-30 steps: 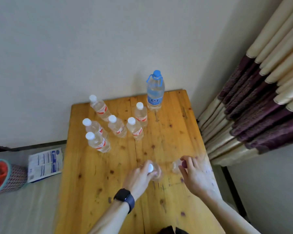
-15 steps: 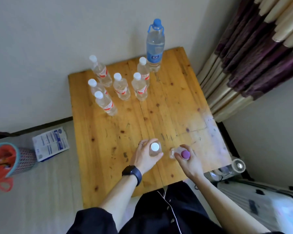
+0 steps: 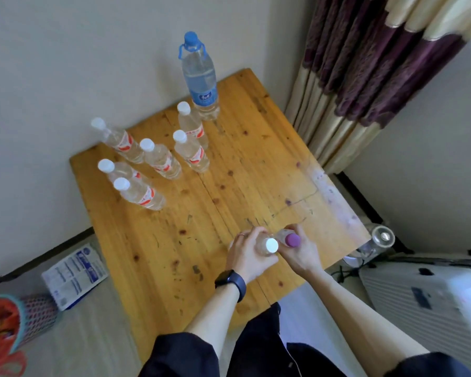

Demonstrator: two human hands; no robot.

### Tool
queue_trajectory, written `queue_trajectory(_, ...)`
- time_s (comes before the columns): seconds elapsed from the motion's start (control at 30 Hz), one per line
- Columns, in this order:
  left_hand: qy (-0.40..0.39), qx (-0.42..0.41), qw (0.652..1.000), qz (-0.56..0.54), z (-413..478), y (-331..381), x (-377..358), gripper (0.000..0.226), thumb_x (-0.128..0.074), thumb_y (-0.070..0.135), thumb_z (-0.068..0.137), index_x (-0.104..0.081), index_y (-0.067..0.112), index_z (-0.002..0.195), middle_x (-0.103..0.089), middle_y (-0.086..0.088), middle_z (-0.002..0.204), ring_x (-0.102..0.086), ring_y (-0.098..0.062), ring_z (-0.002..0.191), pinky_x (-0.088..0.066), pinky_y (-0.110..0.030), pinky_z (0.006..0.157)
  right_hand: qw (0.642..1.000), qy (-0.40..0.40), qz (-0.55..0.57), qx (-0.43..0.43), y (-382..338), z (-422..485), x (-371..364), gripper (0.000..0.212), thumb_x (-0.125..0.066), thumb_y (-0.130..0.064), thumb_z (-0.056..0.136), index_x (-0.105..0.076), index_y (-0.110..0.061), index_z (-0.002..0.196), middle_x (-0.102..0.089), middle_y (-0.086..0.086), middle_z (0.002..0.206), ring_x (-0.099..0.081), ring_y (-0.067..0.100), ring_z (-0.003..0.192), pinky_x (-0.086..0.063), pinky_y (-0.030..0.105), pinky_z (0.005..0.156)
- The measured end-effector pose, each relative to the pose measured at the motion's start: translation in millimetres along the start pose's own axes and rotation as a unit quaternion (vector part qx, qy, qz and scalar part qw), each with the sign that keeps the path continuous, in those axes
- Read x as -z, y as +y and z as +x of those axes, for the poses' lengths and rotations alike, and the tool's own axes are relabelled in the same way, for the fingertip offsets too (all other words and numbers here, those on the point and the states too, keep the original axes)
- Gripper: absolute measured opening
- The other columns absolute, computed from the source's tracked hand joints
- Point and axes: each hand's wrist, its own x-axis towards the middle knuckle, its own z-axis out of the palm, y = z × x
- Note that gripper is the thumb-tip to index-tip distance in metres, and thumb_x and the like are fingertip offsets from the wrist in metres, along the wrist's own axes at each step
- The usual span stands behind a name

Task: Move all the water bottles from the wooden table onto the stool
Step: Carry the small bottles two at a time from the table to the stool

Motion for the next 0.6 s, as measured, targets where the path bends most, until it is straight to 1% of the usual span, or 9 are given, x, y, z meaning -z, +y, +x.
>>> queue_trajectory(0.1, -0.036, -0.006, 0.999, 0.036, 8, -1, 4, 0.049, -0.073, 0.041, 0.068, -0.05, 0.045, 0.112, -0.052, 0.011, 0.111, -0.053, -0.017, 0.107, -0.048, -0.031, 0.077, 0.999, -0.008, 0.034, -0.007, 3, -6, 5, 0.038, -0.074, -0.043, 0.084, -0.05, -0.026, 0.109, -0.061, -0.006, 0.095, -0.059, 0.019, 0.086, -0.05, 0.034, 0.076)
queue_trajectory(0.23, -0.067, -0.017, 0.993, 0.094, 15, 7, 4, 0.051, -0.072, 0.047, 0.073, -0.05, 0.044, 0.119, -0.055, 0.006, 0.119, -0.053, -0.017, 0.101, -0.042, -0.028, 0.072, 0.996, 0.037, 0.077, -0.035, 21, -27, 14, 0.033, -0.067, -0.039, 0.084, -0.051, -0.026, 0.109, -0.069, -0.003, 0.101, -0.064, 0.023, 0.093, -0.053, 0.036, 0.079)
queue_trajectory(0.3, -0.083, -0.045, 0.983, 0.158, 9, 7, -4, 0.052, -0.07, 0.049, 0.076, -0.048, 0.044, 0.122, -0.054, 0.003, 0.121, -0.056, -0.021, 0.1, -0.045, -0.029, 0.071, 0.991, 0.059, 0.098, -0.066, 44, -53, 19, 0.033, -0.065, -0.043, 0.082, -0.05, -0.03, 0.109, -0.067, -0.004, 0.097, -0.064, 0.022, 0.091, -0.055, 0.037, 0.078)
queue_trajectory(0.37, -0.105, -0.067, 0.97, 0.208, -9, 6, -19, 0.048, -0.068, 0.051, 0.08, -0.045, 0.043, 0.122, -0.053, 0.001, 0.122, -0.059, -0.025, 0.101, -0.051, -0.035, 0.076, 0.984, 0.085, 0.111, -0.107, 75, -91, 28, 0.033, -0.063, -0.046, 0.08, -0.048, -0.033, 0.107, -0.066, -0.004, 0.089, -0.064, 0.023, 0.082, -0.056, 0.039, 0.074)
queue_trajectory(0.43, -0.121, -0.076, 0.969, 0.203, -31, 12, -35, 0.045, -0.065, 0.054, 0.086, -0.045, 0.039, 0.122, -0.055, -0.001, 0.118, -0.06, -0.026, 0.096, -0.052, -0.036, 0.076, 0.97, 0.117, 0.15, -0.15, 110, -132, 41, 0.033, -0.063, -0.047, 0.077, -0.048, -0.033, 0.103, -0.067, -0.001, 0.08, -0.067, 0.027, 0.07, -0.06, 0.042, 0.068)
queue_trajectory(0.47, -0.13, -0.079, 0.97, 0.191, -44, 16, -45, 0.046, -0.064, 0.056, 0.086, -0.045, 0.038, 0.123, -0.057, -0.001, 0.116, -0.061, -0.026, 0.095, -0.052, -0.036, 0.076, 0.959, 0.136, 0.182, -0.169, 128, -155, 49, 0.032, -0.064, -0.046, 0.075, -0.05, -0.032, 0.1, -0.067, 0.002, 0.08, -0.067, 0.029, 0.067, -0.061, 0.043, 0.065)
queue_trajectory(0.53, -0.154, -0.1, 0.968, 0.173, -76, 30, -75, 0.044, -0.066, 0.058, 0.084, -0.045, 0.038, 0.118, -0.064, -0.001, 0.108, -0.063, -0.026, 0.095, -0.055, -0.039, 0.078, 0.93, 0.186, 0.248, -0.198, 165, -206, 62, 0.027, -0.067, -0.042, 0.072, -0.054, -0.031, 0.094, -0.067, 0.006, 0.085, -0.066, 0.029, 0.069, -0.062, 0.043, 0.057)
queue_trajectory(0.6, -0.173, -0.14, 0.957, 0.185, -117, 46, -114, 0.04, -0.069, 0.056, 0.081, -0.044, 0.039, 0.106, -0.068, 0.002, 0.097, -0.064, -0.025, 0.089, -0.055, -0.038, 0.078, 0.901, 0.243, 0.292, -0.209, 204, -262, 72, 0.024, -0.069, -0.038, 0.073, -0.057, -0.029, 0.092, -0.067, 0.008, 0.088, -0.066, 0.029, 0.073, -0.062, 0.044, 0.054)
